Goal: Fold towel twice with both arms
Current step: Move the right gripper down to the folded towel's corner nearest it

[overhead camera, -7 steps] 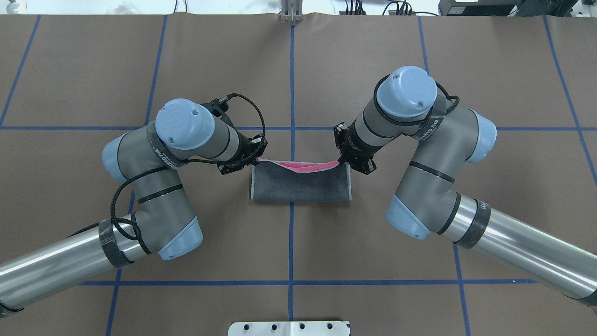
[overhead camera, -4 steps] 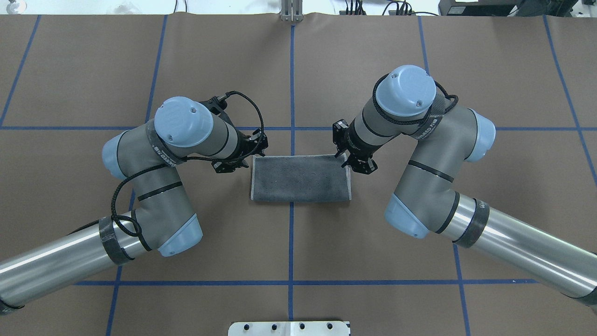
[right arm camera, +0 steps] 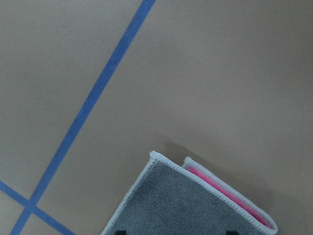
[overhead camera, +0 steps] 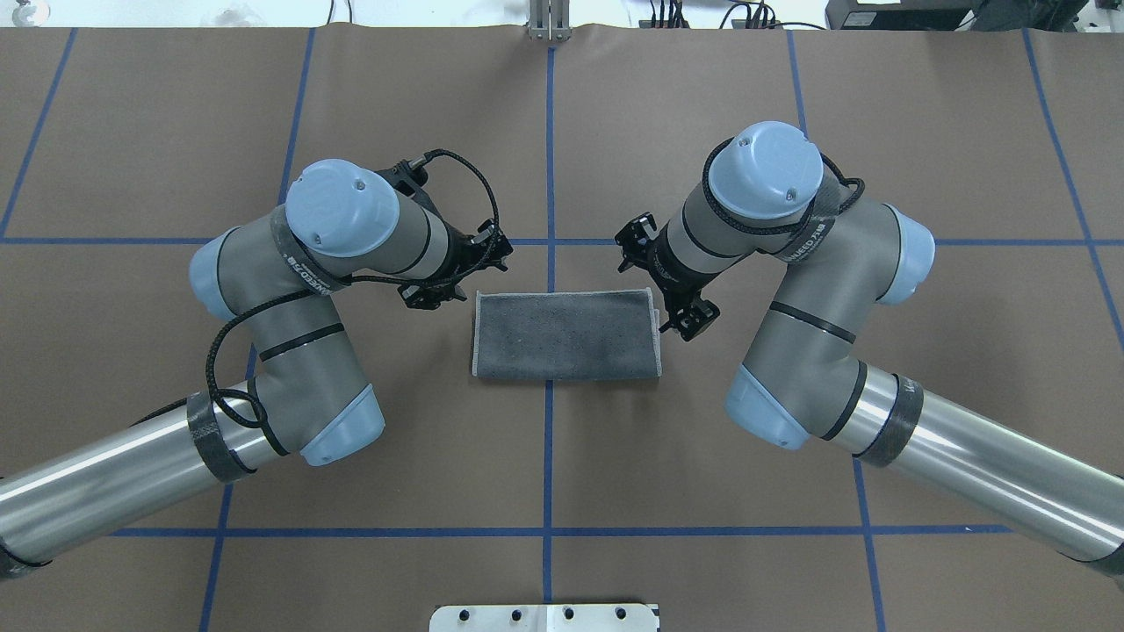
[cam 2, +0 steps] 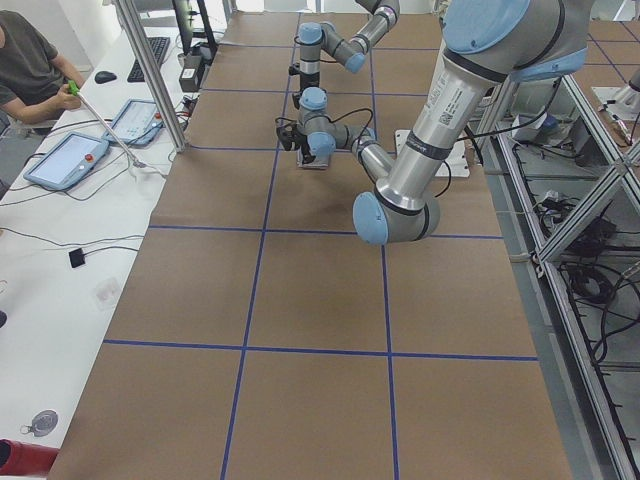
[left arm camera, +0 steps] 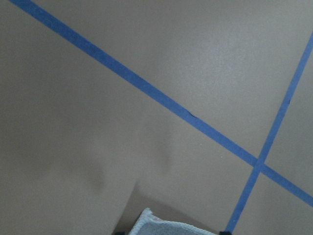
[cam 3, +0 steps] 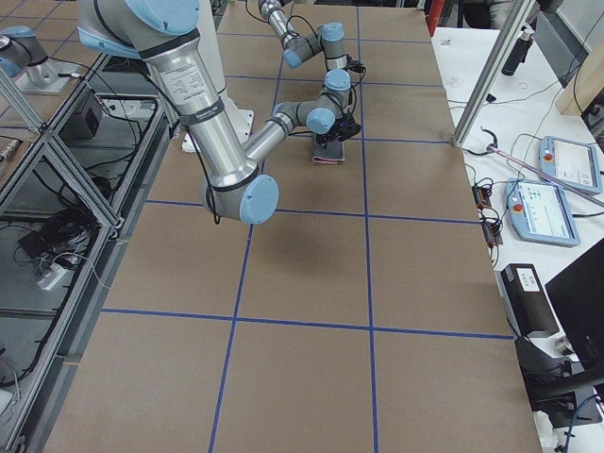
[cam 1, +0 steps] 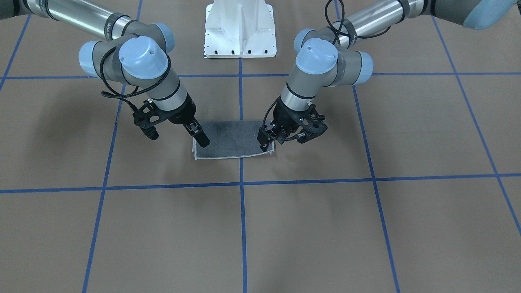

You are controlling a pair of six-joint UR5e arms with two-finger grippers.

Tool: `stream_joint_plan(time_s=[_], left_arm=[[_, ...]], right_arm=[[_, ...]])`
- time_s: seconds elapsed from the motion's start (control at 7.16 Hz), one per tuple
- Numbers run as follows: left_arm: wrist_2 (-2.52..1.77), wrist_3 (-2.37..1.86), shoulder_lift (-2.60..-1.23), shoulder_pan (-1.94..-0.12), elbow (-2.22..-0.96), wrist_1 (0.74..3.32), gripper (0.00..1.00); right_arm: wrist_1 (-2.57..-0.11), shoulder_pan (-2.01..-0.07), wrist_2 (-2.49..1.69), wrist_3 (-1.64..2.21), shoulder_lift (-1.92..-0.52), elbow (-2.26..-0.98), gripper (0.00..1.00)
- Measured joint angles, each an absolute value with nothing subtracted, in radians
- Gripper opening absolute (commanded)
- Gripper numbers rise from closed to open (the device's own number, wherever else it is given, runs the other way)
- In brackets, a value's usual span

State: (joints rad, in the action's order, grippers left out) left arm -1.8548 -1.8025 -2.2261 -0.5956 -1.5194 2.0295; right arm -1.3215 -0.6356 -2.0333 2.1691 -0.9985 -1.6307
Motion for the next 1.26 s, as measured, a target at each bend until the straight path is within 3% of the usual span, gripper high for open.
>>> stream_joint_plan(time_s=[0.28, 0.98, 1.26], left_arm=[[-1.856, -1.802, -2.228, -0.599, -1.521, 2.029, 0.71], [-1.856, -1.803, -2.23, -0.6, -1.521, 2.028, 0.71], [-1.856, -1.803, -2.229, -0.601, -1.522, 2.027, 0.71]], right_arm=[[-1.32, -0.603, -2.011, 2.159, -1.011, -1.634, 0.99], [-1.321, -0.547, -1.953, 2.074, -1.039, -1.633, 0.77], [-1.321, -0.542, -1.953, 2.074, -1.039, -1.63, 0.75]])
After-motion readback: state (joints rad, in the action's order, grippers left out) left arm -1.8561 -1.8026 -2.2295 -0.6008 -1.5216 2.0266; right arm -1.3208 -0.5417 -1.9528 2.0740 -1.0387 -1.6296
